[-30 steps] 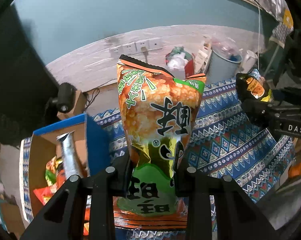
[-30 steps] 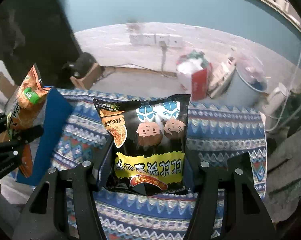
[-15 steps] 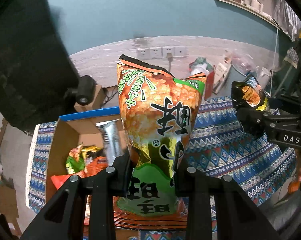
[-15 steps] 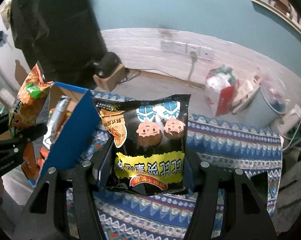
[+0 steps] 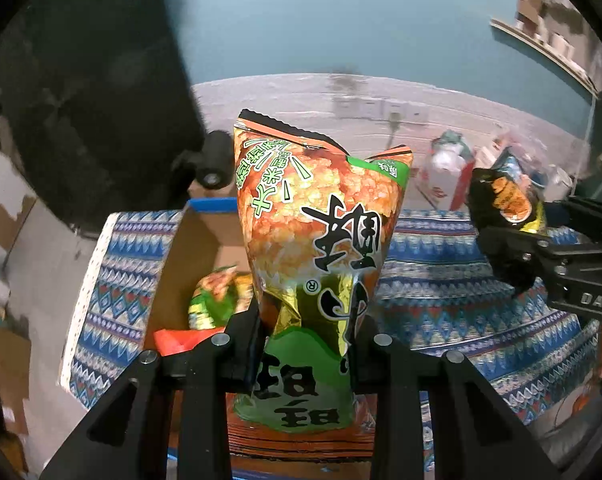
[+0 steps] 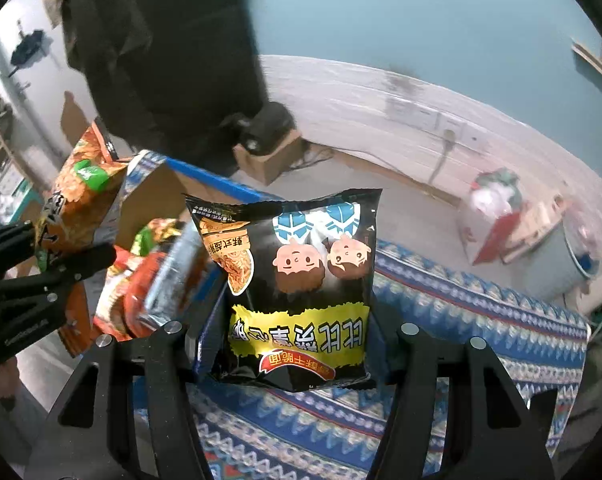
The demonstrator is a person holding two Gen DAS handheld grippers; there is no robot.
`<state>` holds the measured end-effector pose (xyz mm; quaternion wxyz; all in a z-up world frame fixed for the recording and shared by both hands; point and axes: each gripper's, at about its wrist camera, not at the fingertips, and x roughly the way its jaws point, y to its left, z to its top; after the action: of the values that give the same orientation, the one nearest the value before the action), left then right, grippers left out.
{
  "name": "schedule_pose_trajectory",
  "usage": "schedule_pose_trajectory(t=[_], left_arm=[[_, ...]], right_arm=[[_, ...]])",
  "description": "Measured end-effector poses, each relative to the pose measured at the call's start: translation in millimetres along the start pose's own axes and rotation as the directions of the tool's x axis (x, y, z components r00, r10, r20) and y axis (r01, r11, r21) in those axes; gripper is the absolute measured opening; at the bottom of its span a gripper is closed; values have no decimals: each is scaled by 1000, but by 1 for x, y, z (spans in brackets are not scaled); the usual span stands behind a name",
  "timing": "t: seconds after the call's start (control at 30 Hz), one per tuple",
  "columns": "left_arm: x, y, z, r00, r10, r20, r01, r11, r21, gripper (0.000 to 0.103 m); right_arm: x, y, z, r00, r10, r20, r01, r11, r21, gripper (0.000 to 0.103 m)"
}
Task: Organize snacks
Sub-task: 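Carry the peanut bag with the left tool while the right tool carries the black bag to the box, then open the left tool to drop the peanut bag while the right tool drops the black bag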
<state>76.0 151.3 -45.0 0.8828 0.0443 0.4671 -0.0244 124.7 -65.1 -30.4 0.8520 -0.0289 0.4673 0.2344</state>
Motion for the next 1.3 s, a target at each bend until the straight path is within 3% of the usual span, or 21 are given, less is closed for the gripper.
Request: schedule_pose_trajectory(t=[0.23, 0.5, 0.73, 1.1, 1.3], left_arm=[[16, 47, -11, 998, 28, -50, -32, 996, -82, 32], [35, 74, -25, 992, 45, -114, -60, 989, -135, 33], [37, 87, -29, 985, 116, -128, -133, 982, -134, 72], [19, 106, -30, 986, 112, -122, -136, 969, -206, 75], [6, 108, -32, 986, 130, -109, -152, 963, -223, 78]], right_arm=[[19, 41, 23, 999, 45, -13, -46, 997, -57, 60], [49, 81, 43, 996, 79, -47, -84, 991, -107, 60], [77, 98, 52, 991, 93, -94, -103, 988, -111, 60], [95, 115, 64, 983, 136, -121, -151, 981, -126, 61], [83, 112, 67, 986, 139, -90, -149, 981, -122, 73]])
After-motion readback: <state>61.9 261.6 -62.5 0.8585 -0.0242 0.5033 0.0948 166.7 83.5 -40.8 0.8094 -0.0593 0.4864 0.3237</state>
